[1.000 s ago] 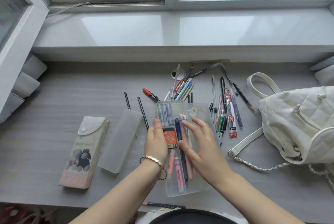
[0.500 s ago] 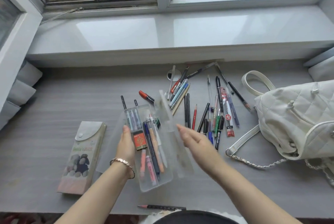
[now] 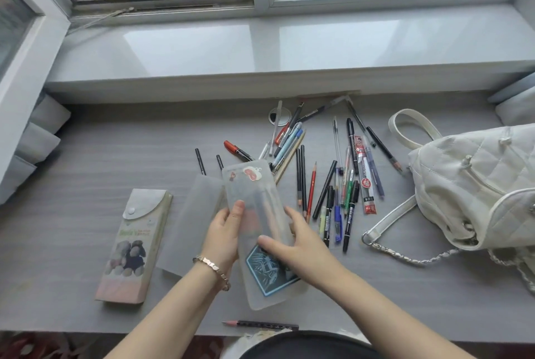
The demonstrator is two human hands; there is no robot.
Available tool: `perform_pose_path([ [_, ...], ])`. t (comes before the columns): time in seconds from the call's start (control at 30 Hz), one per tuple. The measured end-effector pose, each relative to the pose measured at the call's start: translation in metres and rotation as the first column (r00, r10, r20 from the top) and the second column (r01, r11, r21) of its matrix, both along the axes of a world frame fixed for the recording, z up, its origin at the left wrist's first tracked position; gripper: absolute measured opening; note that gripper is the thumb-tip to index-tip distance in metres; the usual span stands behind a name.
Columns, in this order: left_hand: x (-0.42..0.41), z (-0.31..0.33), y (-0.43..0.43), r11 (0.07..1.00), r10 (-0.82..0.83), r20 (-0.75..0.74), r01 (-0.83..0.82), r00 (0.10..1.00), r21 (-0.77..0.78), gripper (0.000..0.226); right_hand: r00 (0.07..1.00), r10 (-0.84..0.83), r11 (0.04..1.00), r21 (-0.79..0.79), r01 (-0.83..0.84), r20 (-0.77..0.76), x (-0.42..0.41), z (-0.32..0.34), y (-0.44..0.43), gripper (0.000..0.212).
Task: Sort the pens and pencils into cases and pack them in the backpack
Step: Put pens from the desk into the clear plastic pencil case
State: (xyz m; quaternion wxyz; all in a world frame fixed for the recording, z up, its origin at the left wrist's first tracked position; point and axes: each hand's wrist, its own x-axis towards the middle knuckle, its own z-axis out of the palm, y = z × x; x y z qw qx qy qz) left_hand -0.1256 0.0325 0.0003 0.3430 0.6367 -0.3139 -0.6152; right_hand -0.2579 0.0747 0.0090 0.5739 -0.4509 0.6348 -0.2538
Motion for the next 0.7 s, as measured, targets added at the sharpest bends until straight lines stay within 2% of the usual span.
perform_pose_path([
  [0.1, -0.008, -0.003, 0.004, 0.999, -0.022, 0.006, 0.022, 1.0, -0.041, 0.021, 0.993, -0.094, 0.995, 0.031, 0.092, 0.07, -0.008, -0.004, -0.001, 0.056],
  [0.23, -0.015, -0.002, 0.005, 0.998, -0.04, -0.097, 0.036, 0.995, -0.047, 0.033, 0.98, -0.146, 0.989, 0.029, 0.144, 0.138, -0.018, -0.009, 0.0, 0.056],
  [0.33, -0.014, 0.002, 0.006, 0.995, -0.074, -0.308, 0.091, 0.949, 0.043, 0.064, 0.931, -0.138, 0.99, 0.058, 0.125, 0.339, -0.025, -0.006, -0.001, 0.039],
  [0.4, -0.014, 0.009, 0.004, 0.971, -0.044, -0.5, 0.155, 0.865, 0.181, 0.077, 0.875, -0.134, 0.989, 0.118, 0.088, 0.466, -0.029, -0.004, -0.002, 0.038],
  [0.43, -0.014, 0.009, 0.003, 0.957, -0.011, -0.569, 0.175, 0.822, 0.233, 0.081, 0.871, -0.124, 0.988, 0.139, 0.066, 0.476, -0.028, -0.004, -0.003, 0.039],
  [0.5, -0.015, 0.007, 0.0, 0.946, 0.045, -0.646, 0.176, 0.762, 0.274, 0.082, 0.924, -0.071, 0.993, 0.11, 0.032, 0.376, -0.026, -0.001, -0.005, 0.03],
  [0.57, -0.017, 0.007, -0.001, 0.952, 0.079, -0.656, 0.14, 0.751, 0.274, 0.076, 0.996, -0.003, 1.0, 0.004, 0.003, 0.092, -0.023, 0.006, -0.008, 0.023],
  [0.6, -0.02, 0.008, -0.001, 0.956, 0.068, -0.65, 0.137, 0.757, 0.259, 0.073, 0.999, 0.009, 0.999, -0.053, -0.012, -0.053, -0.021, 0.012, -0.009, 0.029],
  [0.7, -0.027, 0.009, 0.006, 0.976, 0.032, -0.649, 0.117, 0.76, 0.185, 0.064, 0.959, 0.0, 0.989, -0.145, -0.043, -0.282, -0.009, 0.029, -0.008, 0.081],
])
